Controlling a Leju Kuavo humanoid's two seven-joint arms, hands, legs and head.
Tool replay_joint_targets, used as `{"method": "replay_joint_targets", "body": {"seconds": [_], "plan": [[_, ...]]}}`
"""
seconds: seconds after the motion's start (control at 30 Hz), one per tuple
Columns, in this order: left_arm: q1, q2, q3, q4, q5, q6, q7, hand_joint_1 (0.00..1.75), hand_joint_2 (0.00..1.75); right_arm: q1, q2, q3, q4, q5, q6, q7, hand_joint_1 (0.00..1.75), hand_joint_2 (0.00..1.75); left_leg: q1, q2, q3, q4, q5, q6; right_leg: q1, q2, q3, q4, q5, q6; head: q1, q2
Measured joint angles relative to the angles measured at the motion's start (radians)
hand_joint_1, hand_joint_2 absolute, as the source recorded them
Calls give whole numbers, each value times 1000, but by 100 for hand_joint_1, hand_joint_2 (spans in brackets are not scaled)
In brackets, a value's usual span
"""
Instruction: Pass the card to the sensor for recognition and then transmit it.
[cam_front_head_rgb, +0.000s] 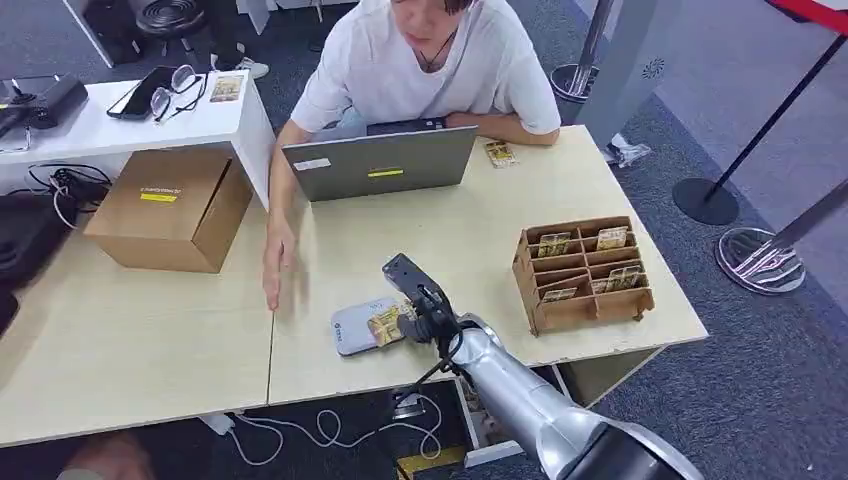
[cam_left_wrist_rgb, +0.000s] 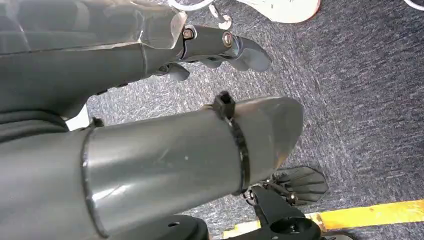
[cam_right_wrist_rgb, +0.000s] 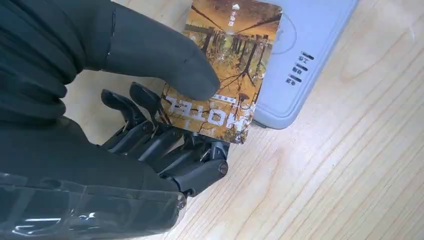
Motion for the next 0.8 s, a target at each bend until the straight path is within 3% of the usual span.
{"method": "replay_joint_targets", "body": {"seconds": [0.47,0.8], "plan": [[0,-1,15,0,-8,1,0,0,0,-8,0,0,6,38,33,62,175,175,0,0,1,0,0,0,0,1,0,0,0,0,0,0],[0,-1,23,0,-8,1,-1,0,0,-7,0,-24,5,-22,119,35,175,175,0,0,1,0,0,-1,0,1,0,0,1,-1,0,0]]}}
